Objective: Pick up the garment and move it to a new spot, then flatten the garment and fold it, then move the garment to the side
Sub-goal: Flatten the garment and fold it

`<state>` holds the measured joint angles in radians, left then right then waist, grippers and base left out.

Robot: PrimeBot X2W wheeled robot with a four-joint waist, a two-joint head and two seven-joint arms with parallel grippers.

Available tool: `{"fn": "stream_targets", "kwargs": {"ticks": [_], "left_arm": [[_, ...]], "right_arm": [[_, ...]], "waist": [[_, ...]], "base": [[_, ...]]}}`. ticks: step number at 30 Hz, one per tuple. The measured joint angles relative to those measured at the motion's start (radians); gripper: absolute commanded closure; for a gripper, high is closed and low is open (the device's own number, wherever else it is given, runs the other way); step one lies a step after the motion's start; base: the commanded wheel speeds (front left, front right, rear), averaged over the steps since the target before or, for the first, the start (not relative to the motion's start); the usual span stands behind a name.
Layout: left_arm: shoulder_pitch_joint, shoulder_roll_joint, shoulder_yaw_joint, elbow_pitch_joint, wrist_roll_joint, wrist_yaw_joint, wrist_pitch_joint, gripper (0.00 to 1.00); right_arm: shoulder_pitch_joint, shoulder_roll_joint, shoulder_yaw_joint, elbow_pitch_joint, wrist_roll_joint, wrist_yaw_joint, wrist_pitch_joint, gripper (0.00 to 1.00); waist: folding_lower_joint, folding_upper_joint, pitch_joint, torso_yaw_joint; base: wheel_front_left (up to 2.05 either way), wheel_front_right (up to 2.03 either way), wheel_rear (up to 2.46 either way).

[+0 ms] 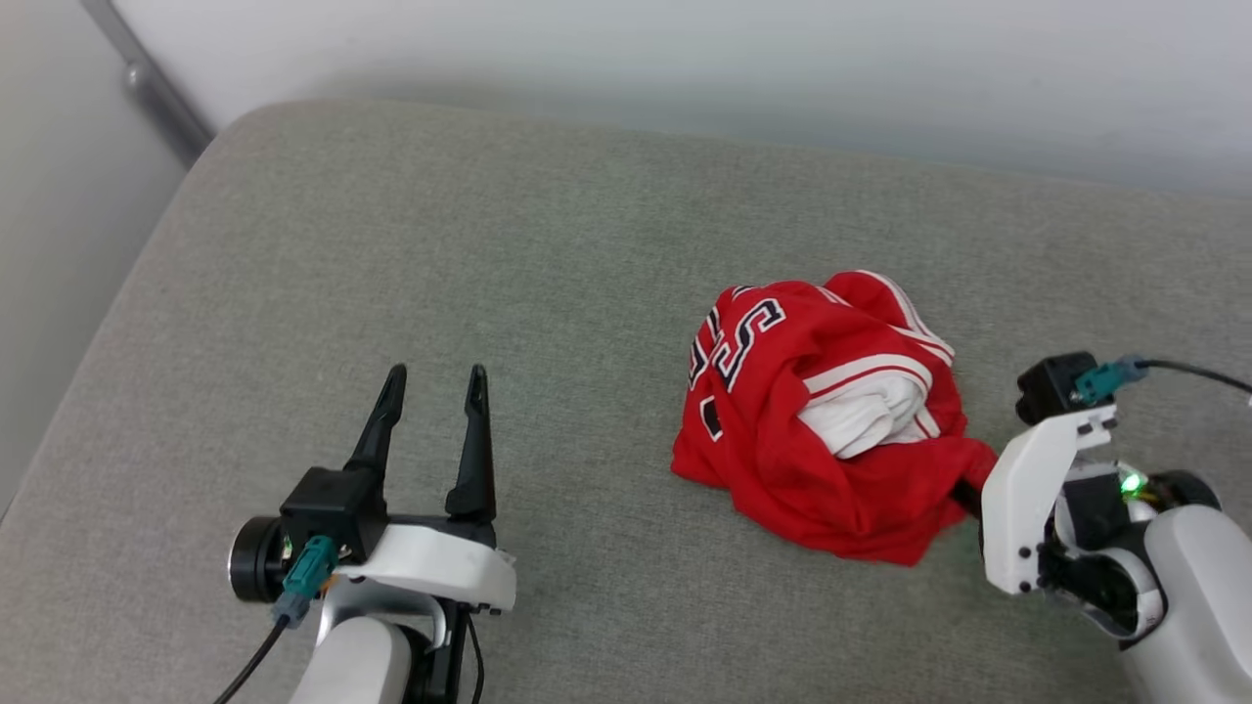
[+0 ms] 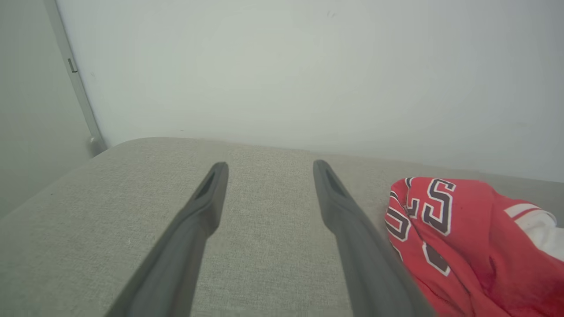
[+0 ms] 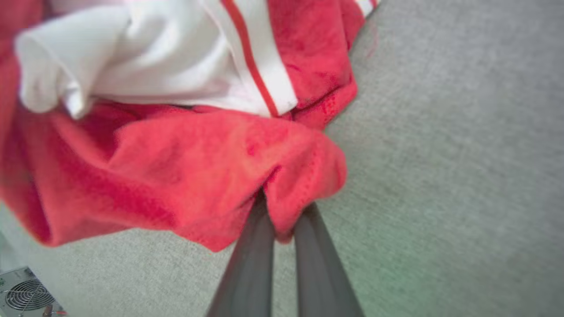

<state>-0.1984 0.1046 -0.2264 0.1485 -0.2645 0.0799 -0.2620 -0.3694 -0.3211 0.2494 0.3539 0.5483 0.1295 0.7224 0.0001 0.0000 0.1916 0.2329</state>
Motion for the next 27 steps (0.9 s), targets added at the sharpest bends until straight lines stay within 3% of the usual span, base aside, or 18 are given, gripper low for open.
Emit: {"fn": "stream_targets", "kwargs": {"ticks": [5, 11, 17, 22, 24, 25, 27], "left_arm": [[0.028, 0.004, 0.015, 0.018, -0.013, 0.004, -0.001, 0.0], [0.066, 0.024, 0.034, 0.021, -0.022, 0.013, 0.002, 0.0], [0.11, 0.044, 0.037, 0.003, -0.023, 0.027, 0.023, 0.0], [0.118, 0.049, 0.031, -0.019, -0.022, 0.035, 0.044, 0.0], [0.118, 0.05, 0.03, -0.023, -0.023, 0.036, 0.048, 0.0], [0.119, 0.051, 0.03, -0.024, -0.023, 0.036, 0.05, 0.0], [0.124, 0.054, 0.029, -0.028, -0.023, 0.038, 0.057, 0.0]], "right_arm": [[-0.009, -0.043, -0.009, -0.144, -0.041, 0.001, -0.087, 1.0], [0.098, -0.053, -0.048, -0.373, -0.107, 0.001, -0.086, 1.0], [0.397, 0.018, -0.03, -0.535, -0.121, 0.001, 0.013, 1.0], [0.582, 0.115, 0.033, -0.448, -0.099, 0.001, 0.018, 1.0], [0.594, 0.144, 0.035, -0.377, -0.096, 0.001, -0.022, 0.49], [0.595, 0.149, 0.045, -0.353, -0.101, 0.001, -0.047, 0.0], [0.593, 0.168, 0.047, -0.33, -0.103, 0.001, -0.112, 0.0]], "waist": [[0.0, 0.0, -0.032, -0.039], [0.0, 0.0, -0.079, -0.106], [-0.0001, 0.0, -0.132, -0.172], [-0.0001, 0.0, -0.159, -0.211], [-0.0001, 0.0, -0.163, -0.219], [0.0, 0.0, -0.165, -0.221], [-0.0001, 0.0, -0.168, -0.224]], "base": [[0.0, 0.0, 0.0], [0.0, 0.0, 0.0], [0.0, 0.0, 0.0], [0.0, 0.0, 0.0], [0.0, 0.0, 0.0], [0.0, 0.0, 0.0], [0.0, 0.0, 0.0]]}}
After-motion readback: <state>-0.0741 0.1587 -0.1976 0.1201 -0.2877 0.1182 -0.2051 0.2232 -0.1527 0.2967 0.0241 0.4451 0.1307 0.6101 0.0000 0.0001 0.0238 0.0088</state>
